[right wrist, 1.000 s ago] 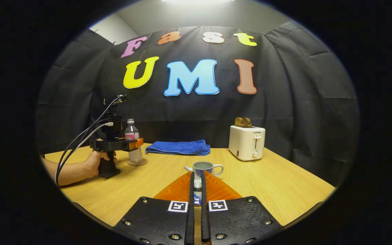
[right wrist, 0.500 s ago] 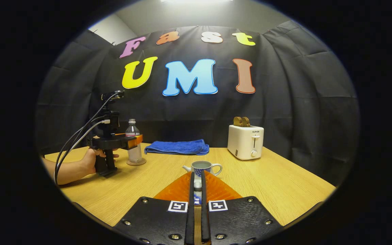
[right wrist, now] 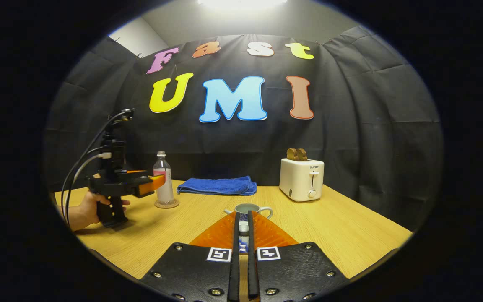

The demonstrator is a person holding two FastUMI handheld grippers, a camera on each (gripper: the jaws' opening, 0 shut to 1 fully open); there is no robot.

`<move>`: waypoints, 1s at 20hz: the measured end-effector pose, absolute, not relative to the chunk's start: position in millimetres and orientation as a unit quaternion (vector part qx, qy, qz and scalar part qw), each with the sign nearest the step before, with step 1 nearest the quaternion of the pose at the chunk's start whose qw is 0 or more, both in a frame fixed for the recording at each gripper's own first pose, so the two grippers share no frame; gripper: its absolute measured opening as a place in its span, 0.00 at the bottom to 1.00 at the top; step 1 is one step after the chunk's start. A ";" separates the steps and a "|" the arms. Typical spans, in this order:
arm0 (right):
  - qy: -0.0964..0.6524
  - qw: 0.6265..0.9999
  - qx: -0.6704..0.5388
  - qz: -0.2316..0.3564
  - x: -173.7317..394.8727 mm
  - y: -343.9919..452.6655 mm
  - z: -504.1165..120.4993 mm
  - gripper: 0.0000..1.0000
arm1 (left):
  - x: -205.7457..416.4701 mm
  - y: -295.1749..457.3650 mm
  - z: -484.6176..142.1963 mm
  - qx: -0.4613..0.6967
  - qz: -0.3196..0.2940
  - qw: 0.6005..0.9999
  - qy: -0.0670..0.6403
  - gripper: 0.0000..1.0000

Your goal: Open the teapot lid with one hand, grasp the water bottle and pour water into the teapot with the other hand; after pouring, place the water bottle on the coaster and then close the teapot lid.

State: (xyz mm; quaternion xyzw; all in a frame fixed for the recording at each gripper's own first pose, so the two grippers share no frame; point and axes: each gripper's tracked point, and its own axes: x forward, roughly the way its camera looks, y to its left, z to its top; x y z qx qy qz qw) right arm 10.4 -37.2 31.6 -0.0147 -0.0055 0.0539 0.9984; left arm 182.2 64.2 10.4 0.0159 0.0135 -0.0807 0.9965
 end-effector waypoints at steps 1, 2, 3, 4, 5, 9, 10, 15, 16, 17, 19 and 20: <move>-0.011 0.998 -0.013 0.054 17.3 -36.7 35.3 0.08 | 171.8 63.5 11.3 0.021 -0.078 0.997 0.015 1.00; -0.018 0.998 -0.011 0.053 26.3 -36.2 40.1 0.08 | 161.9 67.0 10.2 0.024 -0.070 0.997 0.017 1.00; -0.023 0.998 -0.011 0.050 36.2 -36.4 43.4 0.08 | 153.1 66.3 14.9 0.021 -0.069 0.997 0.010 1.00; -0.028 0.998 -0.009 0.048 47.6 -36.5 47.0 0.08 | 142.9 65.7 19.8 0.013 -0.069 0.997 0.006 1.00; -0.029 0.998 -0.005 0.048 58.5 -35.0 49.0 0.08 | 130.8 65.6 24.9 0.008 -0.071 0.997 0.002 1.00; -0.020 0.999 -0.010 0.044 102.0 -27.9 45.5 0.08 | 100.1 77.3 37.7 0.021 -0.059 0.998 -0.007 1.00; -0.022 0.999 -0.017 0.041 109.8 -26.0 45.4 0.07 | 93.0 78.0 41.7 0.019 -0.061 0.998 -0.009 1.00; 0.001 0.999 -0.042 0.030 146.3 -25.2 21.8 0.08 | 68.6 90.6 47.1 0.011 -0.045 0.999 -0.022 1.00; 0.008 0.999 -0.037 0.029 150.9 -24.9 16.5 0.08 | 66.2 89.5 44.9 0.002 -0.048 0.999 -0.019 1.00; 0.013 0.999 -0.034 0.027 153.4 -26.0 15.4 0.08 | 65.2 88.6 43.6 -0.004 -0.052 0.999 -0.016 1.00; 0.015 0.999 -0.030 0.023 158.2 -28.3 13.7 0.08 | 67.3 93.7 41.1 -0.006 -0.048 0.999 -0.014 1.00; 0.021 0.999 -0.028 0.021 159.5 -29.9 9.8 0.08 | 68.2 97.1 40.1 -0.007 -0.043 0.999 -0.014 1.00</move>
